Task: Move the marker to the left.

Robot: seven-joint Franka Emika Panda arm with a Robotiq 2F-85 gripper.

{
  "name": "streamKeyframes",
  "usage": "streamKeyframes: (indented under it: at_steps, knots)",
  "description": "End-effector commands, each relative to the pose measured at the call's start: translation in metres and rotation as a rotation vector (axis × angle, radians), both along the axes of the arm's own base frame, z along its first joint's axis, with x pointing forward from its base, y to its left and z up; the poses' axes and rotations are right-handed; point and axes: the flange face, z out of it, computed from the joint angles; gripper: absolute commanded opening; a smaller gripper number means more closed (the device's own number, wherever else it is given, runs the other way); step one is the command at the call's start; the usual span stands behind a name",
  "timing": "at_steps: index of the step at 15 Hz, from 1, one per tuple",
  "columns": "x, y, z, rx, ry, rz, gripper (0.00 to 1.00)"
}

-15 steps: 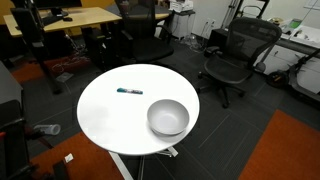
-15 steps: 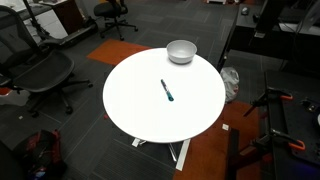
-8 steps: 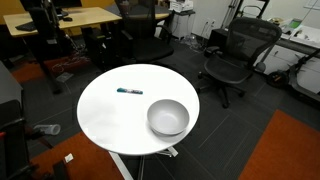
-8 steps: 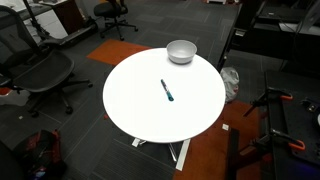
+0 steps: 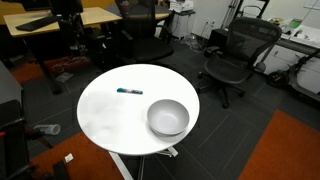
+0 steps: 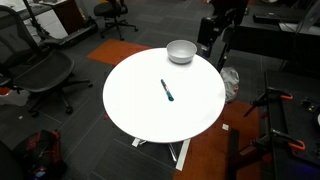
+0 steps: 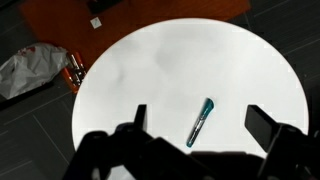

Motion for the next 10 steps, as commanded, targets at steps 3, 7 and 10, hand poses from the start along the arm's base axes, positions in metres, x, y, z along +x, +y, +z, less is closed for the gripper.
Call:
streamKeyframes:
  at_steps: [3,7,10]
  knots:
    - [0.045,-0.007,-0.039,0.005,-0.036,-0.171,1.0]
    - [0.068,-0.015,-0.069,0.008,-0.083,-0.256,1.0]
    - [0.083,-0.017,-0.088,-0.011,-0.104,-0.294,1.0]
